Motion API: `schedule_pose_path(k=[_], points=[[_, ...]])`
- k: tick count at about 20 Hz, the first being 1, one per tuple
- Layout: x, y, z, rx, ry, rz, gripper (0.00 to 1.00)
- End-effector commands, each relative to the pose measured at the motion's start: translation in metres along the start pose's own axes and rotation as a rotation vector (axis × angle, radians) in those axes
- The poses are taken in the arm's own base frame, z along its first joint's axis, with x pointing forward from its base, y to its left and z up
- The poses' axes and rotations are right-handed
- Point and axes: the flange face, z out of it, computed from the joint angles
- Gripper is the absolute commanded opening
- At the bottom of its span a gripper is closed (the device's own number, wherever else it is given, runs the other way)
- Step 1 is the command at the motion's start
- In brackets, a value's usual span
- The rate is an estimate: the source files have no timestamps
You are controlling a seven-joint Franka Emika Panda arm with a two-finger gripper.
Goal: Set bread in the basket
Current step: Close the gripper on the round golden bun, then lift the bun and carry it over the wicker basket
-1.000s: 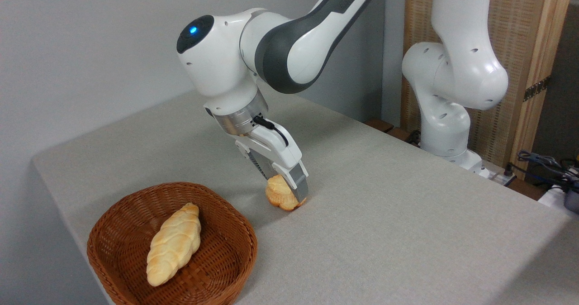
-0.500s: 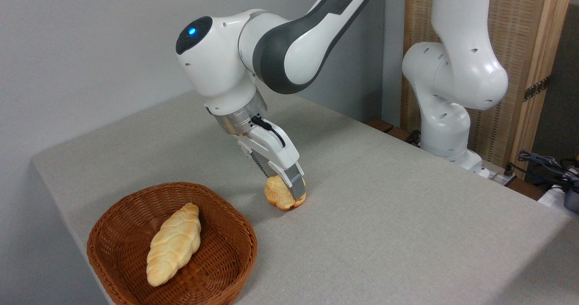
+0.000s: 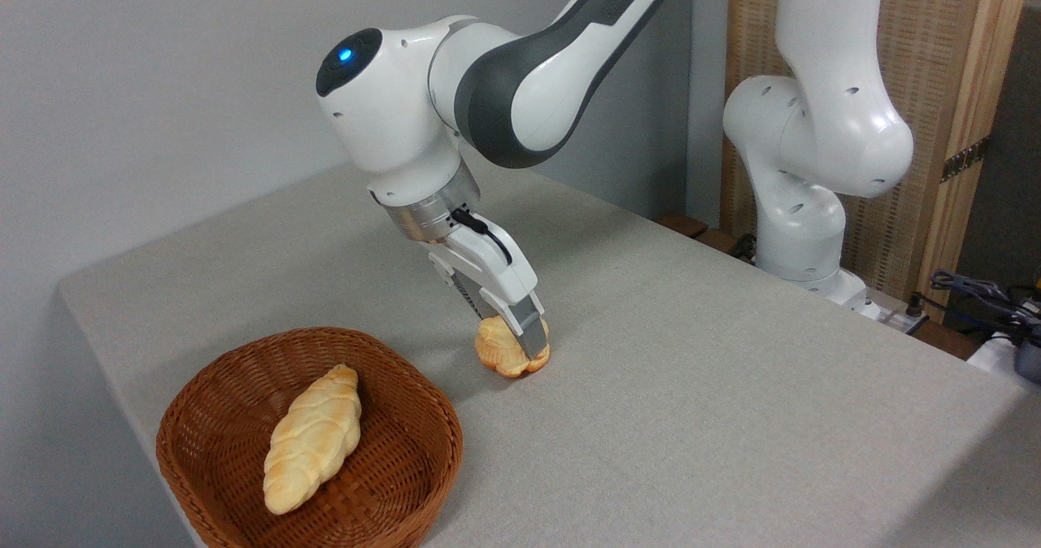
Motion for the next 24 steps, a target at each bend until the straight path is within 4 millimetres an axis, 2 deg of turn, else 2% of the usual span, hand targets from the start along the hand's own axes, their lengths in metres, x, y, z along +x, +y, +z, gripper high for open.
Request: schedule_pose_path(k=[1,7,8,13,18,23,24], points=[[-0.006,0.0,-0.007,-0.003,0.021,0.02,0.48],[-0.008,-0.001,-0.01,-0.003,0.022,0.019,0.46],[-0.007,-0.001,-0.017,0.005,0.033,0.02,0.46],[-0.004,-0.007,-0.077,0.08,0.129,0.018,0.47],[0.0,-0.015,-0.123,0.171,0.236,0.011,0.48],[0.002,-0.037,-0.141,0.275,0.37,-0.019,0.6],[0.004,-0.039,-0.143,0.296,0.385,-0.018,0.76]])
